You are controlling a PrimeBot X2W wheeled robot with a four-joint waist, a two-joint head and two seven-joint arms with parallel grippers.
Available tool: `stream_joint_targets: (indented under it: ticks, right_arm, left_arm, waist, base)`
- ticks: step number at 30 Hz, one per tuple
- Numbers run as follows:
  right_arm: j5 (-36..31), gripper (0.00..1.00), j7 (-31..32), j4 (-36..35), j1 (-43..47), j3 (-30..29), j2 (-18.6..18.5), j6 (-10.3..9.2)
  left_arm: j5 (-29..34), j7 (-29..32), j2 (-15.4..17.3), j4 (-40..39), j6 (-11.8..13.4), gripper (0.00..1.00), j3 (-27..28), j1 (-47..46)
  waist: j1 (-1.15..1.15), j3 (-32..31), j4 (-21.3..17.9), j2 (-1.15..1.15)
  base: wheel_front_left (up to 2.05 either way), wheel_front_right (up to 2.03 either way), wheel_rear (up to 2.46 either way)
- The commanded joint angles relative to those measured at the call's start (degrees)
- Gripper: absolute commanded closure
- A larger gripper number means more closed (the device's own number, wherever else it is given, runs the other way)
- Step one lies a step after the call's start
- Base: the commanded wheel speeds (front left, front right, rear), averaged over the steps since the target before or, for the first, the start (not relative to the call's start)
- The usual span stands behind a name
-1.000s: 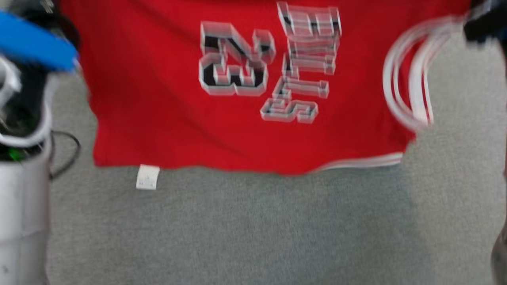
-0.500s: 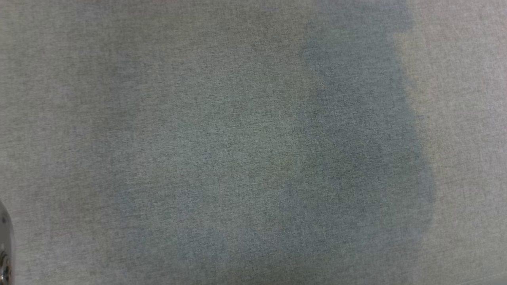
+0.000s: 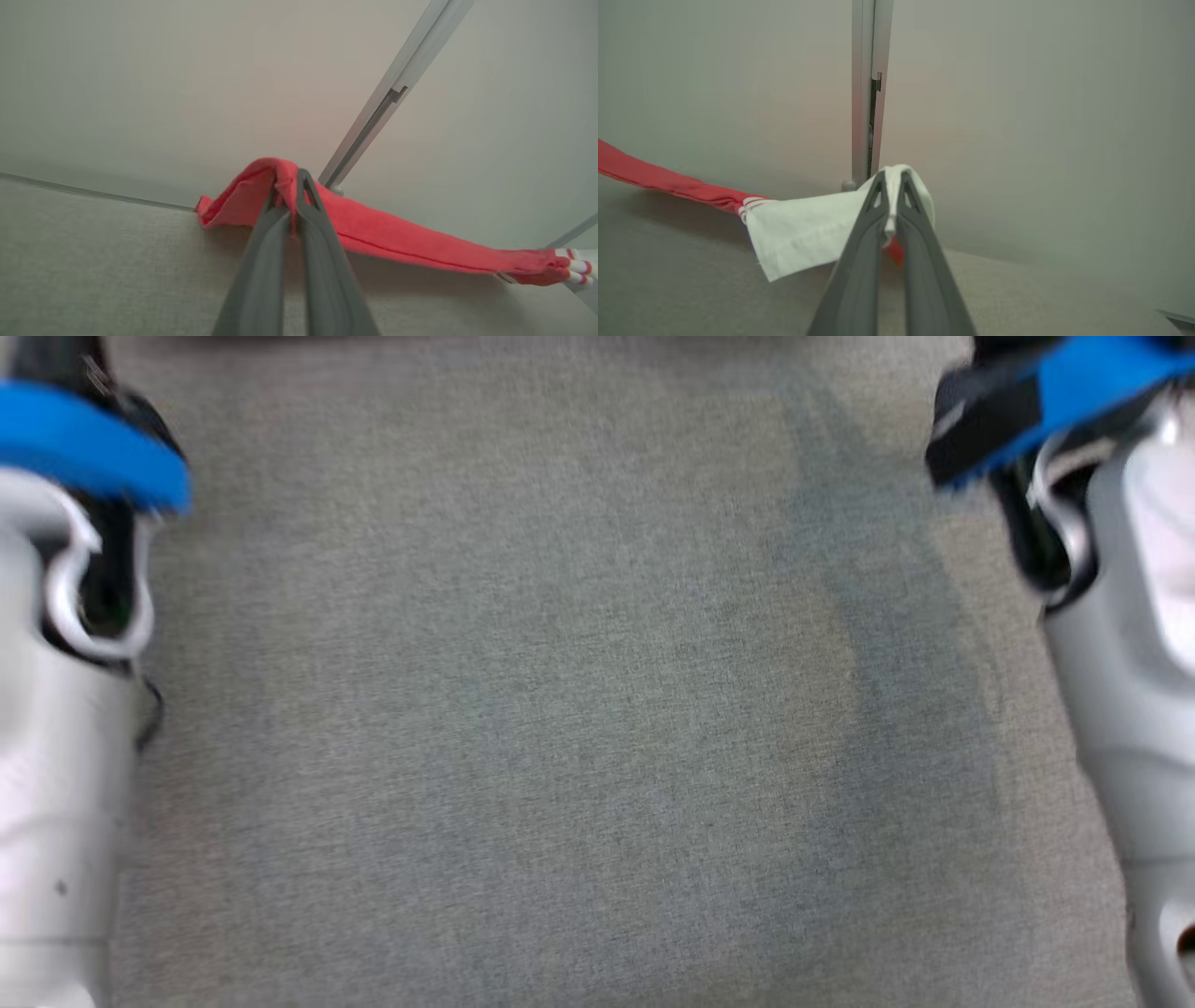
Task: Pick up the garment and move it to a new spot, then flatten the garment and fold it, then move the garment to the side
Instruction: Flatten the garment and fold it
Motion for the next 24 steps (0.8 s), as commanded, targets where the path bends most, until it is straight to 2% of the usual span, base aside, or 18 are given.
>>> stream_joint_targets:
  ticks: [1,6,10,18,24]
  right_arm:
    - [1.0,1.0,0.48,-0.3,2.35,-0.04,-0.22,0.01]
    - [4.6,1.0,4.73,-2.41,13.24,-2.24,-0.87,0.02]
    - [4.61,1.0,10.86,-6.73,22.93,-7.29,-0.82,-0.01]
    - [-1.51,1.0,29.52,-23.27,43.82,-18.23,6.53,0.0]
    - [-4.9,1.0,42.31,-36.27,55.58,-20.95,9.63,0.0]
  left_arm:
    - [0.04,-0.5,-0.02,0.27,-0.33,1.0,-0.48,1.59]
    - [-0.85,-0.99,-1.64,1.5,-0.65,1.0,-3.21,12.18]
    - [-2.22,-0.57,-3.6,1.0,-0.76,1.0,-4.65,19.42]
    - [-2.77,-2.29,-4.22,-2.1,1.75,1.0,-5.21,30.72]
    - [-0.46,-2.09,-2.86,-6.35,4.71,1.0,-6.77,37.69]
  waist:
    - [-0.01,-1.25,-0.05,-0.01]
    - [-0.01,-6.67,1.9,-0.01]
    - [-0.01,-10.86,4.23,-0.01]
    - [-0.01,-16.35,6.37,-0.01]
    - [-0.01,-18.87,6.61,-0.01]
  base:
    - [0.0,0.0,0.0]
    - [0.0,0.0,0.0]
    - [0.0,0.0,0.0]
    - [0.0,0.0,0.0]
    - [0.0,0.0,0.0]
